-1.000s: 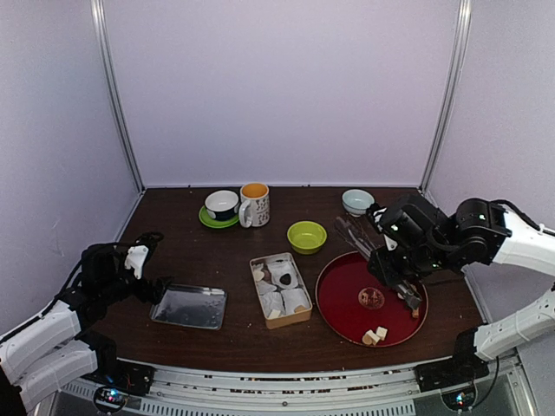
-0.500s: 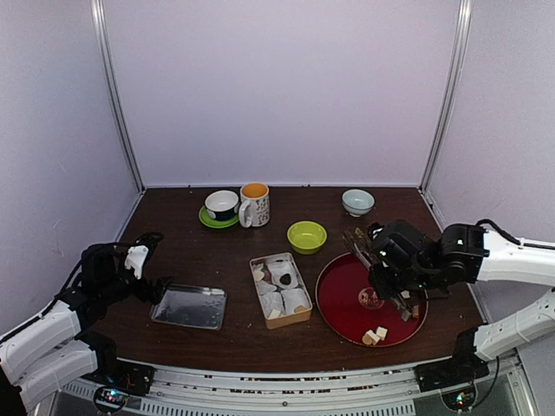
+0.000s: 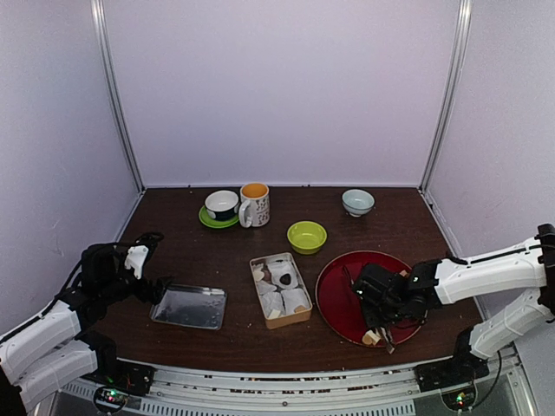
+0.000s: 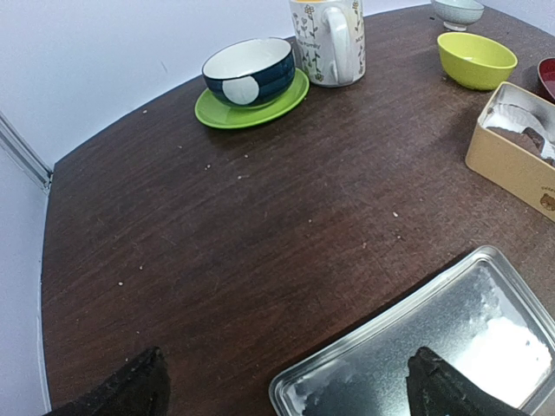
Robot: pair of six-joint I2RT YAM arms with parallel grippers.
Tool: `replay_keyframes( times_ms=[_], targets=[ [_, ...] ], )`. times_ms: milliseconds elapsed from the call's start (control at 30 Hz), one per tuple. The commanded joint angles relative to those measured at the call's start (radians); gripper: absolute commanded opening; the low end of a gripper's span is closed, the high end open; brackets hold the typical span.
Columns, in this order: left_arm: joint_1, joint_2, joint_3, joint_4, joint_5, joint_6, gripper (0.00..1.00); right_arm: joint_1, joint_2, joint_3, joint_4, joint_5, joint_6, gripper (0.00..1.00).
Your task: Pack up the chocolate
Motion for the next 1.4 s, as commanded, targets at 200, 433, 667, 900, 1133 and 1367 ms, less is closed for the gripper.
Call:
replay_keyframes(
  times_ms=[200,433,667,900,1133,1367],
  targets=[
    [0.005,-0.003,0.009,0.026,0.011,0.011,0.98,-0.003,0.024,0.008,0.076,-0.01,0.017,0.7],
    [0.005,-0.072,-0.013,0.03,-0.104,-0.037,0.98,-0.004,-0.094,0.077,-0.006,0.107,-0.064,0.76],
    [0.005,-0.2,-0.046,0.023,-0.279,-0.107,0.98,-0.004,-0.153,0.116,0.005,0.137,-0.118,0.75],
    [0.005,-0.275,-0.025,-0.006,-0.425,-0.152,0.98,-0.007,-0.155,0.169,0.009,0.135,-0.183,0.75],
    [0.005,-0.269,0.072,-0.103,-0.525,-0.286,0.98,-0.031,-0.174,0.19,0.035,0.094,-0.223,0.75],
    [0.006,-0.447,0.045,-0.105,-0.43,-0.55,0.98,-0.059,-0.194,0.188,0.05,0.059,-0.245,0.74]
  ],
)
